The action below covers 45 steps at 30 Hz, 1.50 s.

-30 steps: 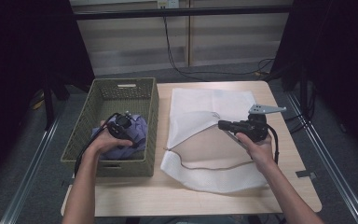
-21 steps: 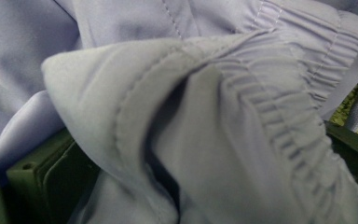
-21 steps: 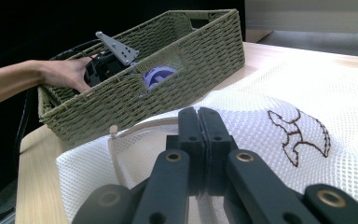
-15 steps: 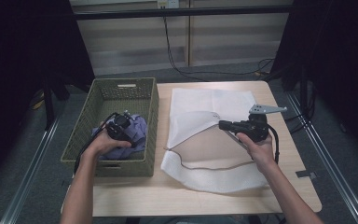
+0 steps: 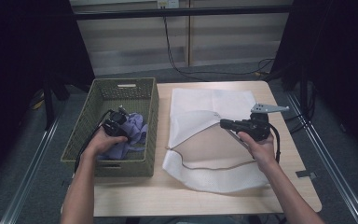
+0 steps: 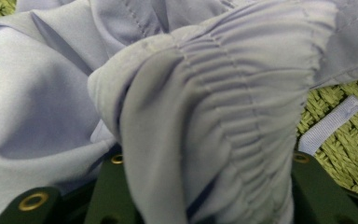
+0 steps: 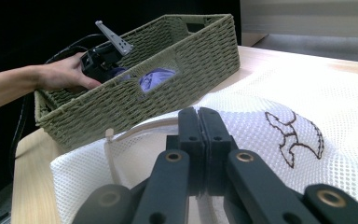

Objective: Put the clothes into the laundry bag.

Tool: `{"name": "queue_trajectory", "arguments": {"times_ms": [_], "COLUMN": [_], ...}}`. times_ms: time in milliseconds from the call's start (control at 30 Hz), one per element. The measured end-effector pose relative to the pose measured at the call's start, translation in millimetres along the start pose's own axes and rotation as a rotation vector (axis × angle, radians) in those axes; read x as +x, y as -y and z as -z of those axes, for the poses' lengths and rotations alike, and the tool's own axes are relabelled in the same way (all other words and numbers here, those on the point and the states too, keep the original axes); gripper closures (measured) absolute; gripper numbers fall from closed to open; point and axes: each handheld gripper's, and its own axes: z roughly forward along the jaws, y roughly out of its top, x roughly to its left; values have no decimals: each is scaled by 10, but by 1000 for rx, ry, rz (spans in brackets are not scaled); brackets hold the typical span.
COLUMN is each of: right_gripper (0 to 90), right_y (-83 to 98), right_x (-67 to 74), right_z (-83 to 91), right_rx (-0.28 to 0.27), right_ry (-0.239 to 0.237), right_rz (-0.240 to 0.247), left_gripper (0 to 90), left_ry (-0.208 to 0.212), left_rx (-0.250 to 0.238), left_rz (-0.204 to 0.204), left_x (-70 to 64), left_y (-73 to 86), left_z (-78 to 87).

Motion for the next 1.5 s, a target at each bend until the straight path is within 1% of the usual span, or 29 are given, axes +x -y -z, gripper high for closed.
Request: {"name": "queue_trajectory", "arguments": {"times_ms": [33,67,100,167,267,300,367,400,433,467,500,567,633,667,700,733,800,933,967,1033,1100,1200,1233,1267,1300,1333,1400,1433,1500], "right_gripper": [891,891,891,891,891,890,891,891,891,891,891,891,891,891,890,891,891,891,890,891,891,890,891,891,891,891,891,890,891], "right_y": [-1,0,0,-1,-3,-3,-3,-3,-3,-3,-2,-2,-2,-3,-3,-3,-5,-8,-7,-8,-8,-4,-5,-5,-5,-6,-5,-5,-1], "right_x": [-5,-11,-16,-16,-14,-14,-13,-10,-9,-7,-7,-6,-5,-5,-6,-7,-4,0,0,4,6,2,3,7,8,8,9,7,4], "right_z": [1,1,0,1,8,9,9,8,7,6,3,1,2,4,3,2,3,7,7,9,10,5,5,5,6,8,11,11,10], "right_rx": [0,-1,-3,-3,-3,-4,-4,-4,-5,-4,-6,-5,-6,-5,-6,-7,-7,-7,-5,-7,-4,-5,-5,-5,-5,-6,-6,-6,-7], "right_ry": [2,2,2,0,4,4,5,3,2,2,1,1,2,2,3,4,4,7,6,7,5,4,5,5,5,5,6,6,5], "right_rz": [-1,-1,-1,0,0,-1,0,0,1,1,1,1,1,1,1,3,3,3,4,3,5,6,7,8,8,8,6,6,6], "left_gripper": [584,595,606,660,695,703,707,709,711,711,711,711,710,709,710,710,710,710,710,711,711,712,712,712,712,712,713,713,713], "left_ry": [5,9,9,-10,-8,-9,-7,5,1,21,17,28,16,20,33,25,38,43,37,47,29,39,38,49,48,54,47,59,57], "left_rx": [5,-8,-4,-25,-61,-61,-80,-97,-121,-154,-156,-198,-240,-256,-285,-295,-342,-392,-414,-454,-484,-529,-538,-556,-583,-591,-623,-640,-668], "left_rz": [14,20,17,25,49,40,40,40,44,76,56,74,101,105,110,105,131,118,110,111,108,109,96,101,107,99,98,98,98], "left_x": [2,10,27,32,35,50,54,61,62,56,79,106,118,124,132,137,146,149,140,126,112,101,102,94,77,76,48,39,43], "left_y": [-1,0,-2,-2,12,19,32,39,52,63,80,103,133,145,165,175,203,237,248,270,294,320,328,333,340,344,360,372,397], "left_z": [7,6,19,57,100,121,170,194,221,237,288,340,410,434,465,483,531,634,680,731,778,832,856,876,899,914,959,983,1042]}}
